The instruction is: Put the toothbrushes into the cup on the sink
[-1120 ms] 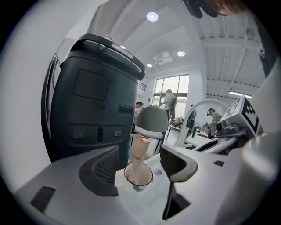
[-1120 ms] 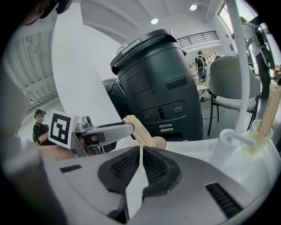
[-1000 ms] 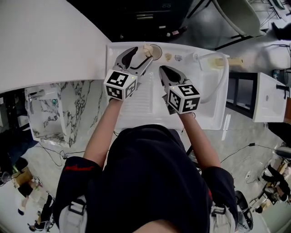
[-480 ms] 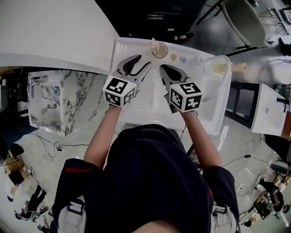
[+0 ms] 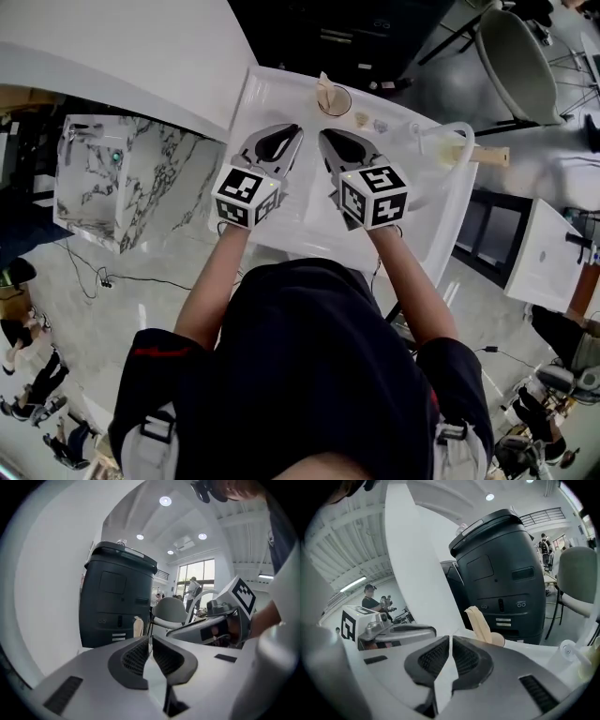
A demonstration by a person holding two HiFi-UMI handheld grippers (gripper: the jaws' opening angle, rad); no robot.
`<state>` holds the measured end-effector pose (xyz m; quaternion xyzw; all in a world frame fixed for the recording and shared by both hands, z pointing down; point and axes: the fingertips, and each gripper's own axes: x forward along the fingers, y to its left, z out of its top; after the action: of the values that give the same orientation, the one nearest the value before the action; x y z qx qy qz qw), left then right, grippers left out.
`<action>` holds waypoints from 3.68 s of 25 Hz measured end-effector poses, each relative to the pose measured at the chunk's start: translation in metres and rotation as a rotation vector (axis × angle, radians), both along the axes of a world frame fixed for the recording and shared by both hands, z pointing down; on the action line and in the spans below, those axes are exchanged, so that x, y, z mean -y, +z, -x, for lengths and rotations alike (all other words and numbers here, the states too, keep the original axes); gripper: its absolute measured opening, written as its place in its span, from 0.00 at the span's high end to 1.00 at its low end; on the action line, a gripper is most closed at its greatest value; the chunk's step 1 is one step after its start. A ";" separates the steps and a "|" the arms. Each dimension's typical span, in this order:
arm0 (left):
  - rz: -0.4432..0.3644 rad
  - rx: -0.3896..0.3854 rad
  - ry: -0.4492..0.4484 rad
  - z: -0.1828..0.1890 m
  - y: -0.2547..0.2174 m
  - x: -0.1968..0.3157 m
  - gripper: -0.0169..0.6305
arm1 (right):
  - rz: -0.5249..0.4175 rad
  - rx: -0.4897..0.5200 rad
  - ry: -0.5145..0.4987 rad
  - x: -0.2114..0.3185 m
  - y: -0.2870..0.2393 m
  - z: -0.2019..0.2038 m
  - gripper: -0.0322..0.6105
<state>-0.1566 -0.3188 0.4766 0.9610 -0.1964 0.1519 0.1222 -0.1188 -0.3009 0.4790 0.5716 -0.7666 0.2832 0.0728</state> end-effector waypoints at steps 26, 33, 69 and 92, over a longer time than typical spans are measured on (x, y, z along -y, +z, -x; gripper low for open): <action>-0.045 -0.005 -0.147 0.044 -0.016 -0.048 0.94 | -0.040 -0.009 -0.156 -0.014 -0.011 0.035 0.88; -0.058 -0.031 -0.123 0.069 -0.028 -0.062 0.94 | -0.047 -0.039 -0.126 -0.028 -0.019 0.051 0.88; -0.167 -0.131 -0.025 0.154 -0.087 -0.153 0.94 | -0.180 -0.148 0.011 -0.128 -0.074 0.114 0.88; -0.153 -0.119 -0.049 0.103 -0.091 -0.177 0.94 | -0.177 -0.123 -0.057 -0.162 -0.082 0.075 0.89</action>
<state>-0.2591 -0.1418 0.3855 0.9697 -0.2233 0.0761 0.0637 -0.1937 -0.1390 0.3975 0.5699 -0.7988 0.1767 0.0770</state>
